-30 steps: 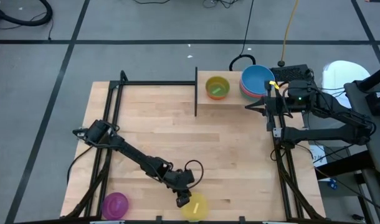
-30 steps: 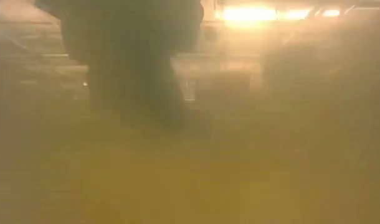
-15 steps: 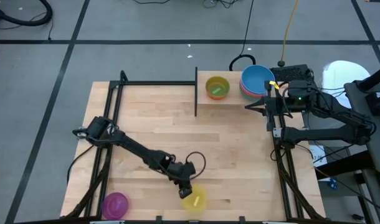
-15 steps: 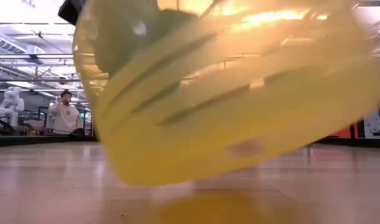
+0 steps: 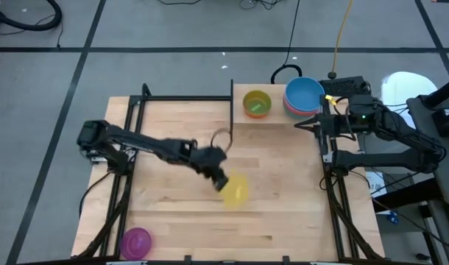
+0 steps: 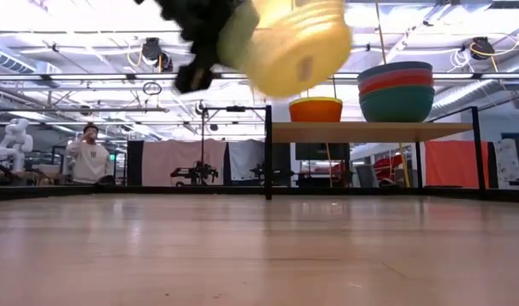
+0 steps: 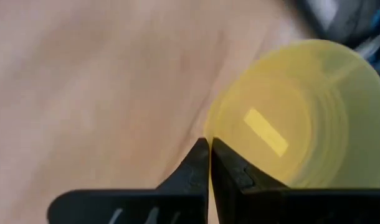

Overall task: Place and stack bowls onto a shelf
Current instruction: Stack the yellow bowl inside the green bowl on the shelf

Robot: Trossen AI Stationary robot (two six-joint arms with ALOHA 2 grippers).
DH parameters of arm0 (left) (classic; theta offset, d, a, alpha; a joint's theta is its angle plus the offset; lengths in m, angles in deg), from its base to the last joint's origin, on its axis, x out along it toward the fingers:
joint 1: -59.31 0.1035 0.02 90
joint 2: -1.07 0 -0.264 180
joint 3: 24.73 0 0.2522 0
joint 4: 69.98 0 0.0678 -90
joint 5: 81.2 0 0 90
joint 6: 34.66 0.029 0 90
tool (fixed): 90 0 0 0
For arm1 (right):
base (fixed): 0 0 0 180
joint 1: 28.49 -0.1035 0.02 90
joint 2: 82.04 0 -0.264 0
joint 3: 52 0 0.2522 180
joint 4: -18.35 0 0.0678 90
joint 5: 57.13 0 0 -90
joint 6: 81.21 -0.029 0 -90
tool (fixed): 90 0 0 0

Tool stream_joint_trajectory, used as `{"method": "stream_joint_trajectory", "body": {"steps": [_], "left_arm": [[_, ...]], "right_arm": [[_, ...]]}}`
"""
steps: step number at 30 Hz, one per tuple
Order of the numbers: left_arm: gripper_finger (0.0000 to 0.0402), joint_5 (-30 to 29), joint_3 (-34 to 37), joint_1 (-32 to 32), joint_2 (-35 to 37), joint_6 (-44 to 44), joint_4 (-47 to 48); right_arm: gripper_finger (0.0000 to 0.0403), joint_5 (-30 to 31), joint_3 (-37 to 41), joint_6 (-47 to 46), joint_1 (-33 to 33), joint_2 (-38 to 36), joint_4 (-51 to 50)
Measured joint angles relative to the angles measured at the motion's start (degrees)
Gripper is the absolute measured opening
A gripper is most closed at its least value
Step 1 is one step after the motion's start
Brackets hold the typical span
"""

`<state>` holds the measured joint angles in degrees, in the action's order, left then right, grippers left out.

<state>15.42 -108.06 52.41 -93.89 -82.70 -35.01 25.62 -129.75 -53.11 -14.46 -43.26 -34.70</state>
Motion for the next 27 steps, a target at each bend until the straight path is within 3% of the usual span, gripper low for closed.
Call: {"method": "stream_joint_trajectory", "body": {"steps": [5,12,21,27], "left_arm": [[0.0001,-5.97,-5.58,5.23,5.09,4.59,7.69],[0.0001,-11.41,-19.96,12.53,5.19,16.08,23.29],[0.0001,-11.61,-27.86,23.38,4.95,28.15,22.73],[0.0001,-9.32,-28.39,29.59,4.55,32.94,19.79]], "right_arm": [[0.0,2.42,0.02,0.2,0.18,-1.39,0.29],[0.0,5.94,0.0,0.13,0.22,-3.21,0.83],[0.0,6.3,0.02,-0.14,0.22,-3.54,1.38],[0.0,12.4,0.02,0.02,0.22,-3.53,1.36]]}}
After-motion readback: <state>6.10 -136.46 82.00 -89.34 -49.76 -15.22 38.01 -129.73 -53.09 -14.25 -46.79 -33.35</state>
